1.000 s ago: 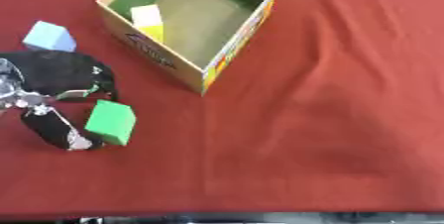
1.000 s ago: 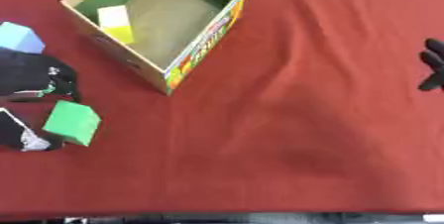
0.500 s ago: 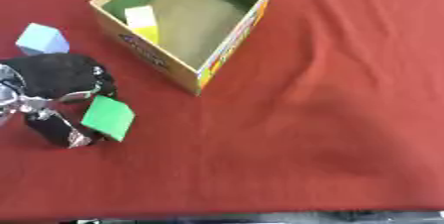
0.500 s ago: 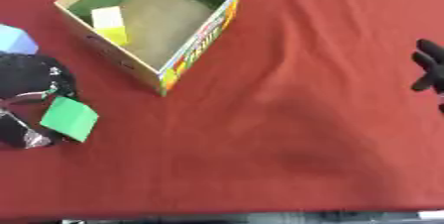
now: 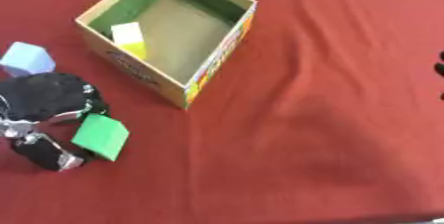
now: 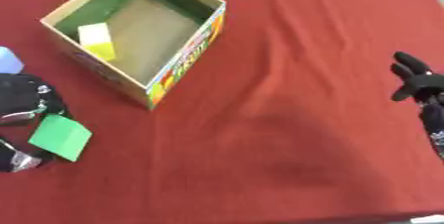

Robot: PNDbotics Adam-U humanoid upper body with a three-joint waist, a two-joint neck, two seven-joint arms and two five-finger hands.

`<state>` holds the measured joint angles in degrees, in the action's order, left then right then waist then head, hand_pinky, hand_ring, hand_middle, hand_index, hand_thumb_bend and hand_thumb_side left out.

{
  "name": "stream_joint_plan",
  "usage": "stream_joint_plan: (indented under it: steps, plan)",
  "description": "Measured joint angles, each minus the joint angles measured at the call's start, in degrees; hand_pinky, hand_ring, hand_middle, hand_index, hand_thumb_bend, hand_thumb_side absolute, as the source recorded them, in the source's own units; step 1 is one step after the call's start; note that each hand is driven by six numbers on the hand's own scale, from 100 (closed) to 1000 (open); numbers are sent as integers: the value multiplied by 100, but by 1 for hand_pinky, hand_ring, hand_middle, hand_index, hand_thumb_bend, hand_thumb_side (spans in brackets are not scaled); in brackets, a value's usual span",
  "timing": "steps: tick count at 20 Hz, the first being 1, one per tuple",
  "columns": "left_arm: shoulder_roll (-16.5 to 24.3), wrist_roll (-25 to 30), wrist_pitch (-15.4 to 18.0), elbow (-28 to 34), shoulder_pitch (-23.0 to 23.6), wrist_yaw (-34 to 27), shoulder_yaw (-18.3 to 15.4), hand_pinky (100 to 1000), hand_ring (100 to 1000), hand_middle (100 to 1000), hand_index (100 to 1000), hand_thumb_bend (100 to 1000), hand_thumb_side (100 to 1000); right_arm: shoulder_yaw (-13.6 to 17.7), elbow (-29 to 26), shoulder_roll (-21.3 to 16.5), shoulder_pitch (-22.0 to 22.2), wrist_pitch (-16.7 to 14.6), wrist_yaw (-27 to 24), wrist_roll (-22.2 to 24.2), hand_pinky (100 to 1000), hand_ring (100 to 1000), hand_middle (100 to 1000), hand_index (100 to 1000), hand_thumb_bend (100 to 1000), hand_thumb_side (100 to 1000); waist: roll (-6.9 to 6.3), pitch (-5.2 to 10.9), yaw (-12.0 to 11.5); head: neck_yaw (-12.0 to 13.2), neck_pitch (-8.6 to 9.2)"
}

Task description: Pick up objects on the table and place them in the box.

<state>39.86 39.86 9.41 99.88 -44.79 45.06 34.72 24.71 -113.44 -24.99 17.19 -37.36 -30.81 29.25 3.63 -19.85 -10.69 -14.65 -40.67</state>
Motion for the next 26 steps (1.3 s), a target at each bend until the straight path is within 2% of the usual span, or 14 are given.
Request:
stream_joint_plan:
  steps: [5,7,11,16,19,23,26]
  plan:
    - [251,200,-201,700,34,-382,-240,823,727,444,515,146,256,20,0,0,34,-10,0,-10,1000,1000,543,747,100,470,0,0,-30,-2,-2]
    - [363,297,-308,1012,26,-594,-360,826,727,444,516,100,245,31,0,0,49,-25,0,-25,1000,1000,543,747,100,470,0,0,-37,1,-4]
    - [454,412,-493,1326,-233,-1093,-590,828,724,442,515,100,235,31,0,0,53,-43,-1,-43,1000,1000,542,747,100,470,0,0,-68,17,-13]
    - [443,456,-681,1386,-622,-1566,-766,827,717,440,519,100,233,31,0,0,60,-52,-1,-52,1000,1000,542,747,100,470,0,0,-78,54,-15]
    - [377,452,-906,1387,-893,-1786,-853,841,728,469,542,100,244,31,0,0,47,-54,-1,-54,1000,1000,542,747,100,470,1,-3,-53,100,-13]
    - [178,287,-1210,1160,-1282,-2004,-925,840,731,494,577,100,248,28,0,-3,-25,-63,-4,-63,1000,1000,542,747,100,470,1,-28,93,225,32]
    - [-12,40,-1282,777,-1528,-2052,-959,840,738,502,586,100,256,24,0,-13,-98,-75,-9,-75,1000,1000,543,748,100,470,0,-140,257,366,115]
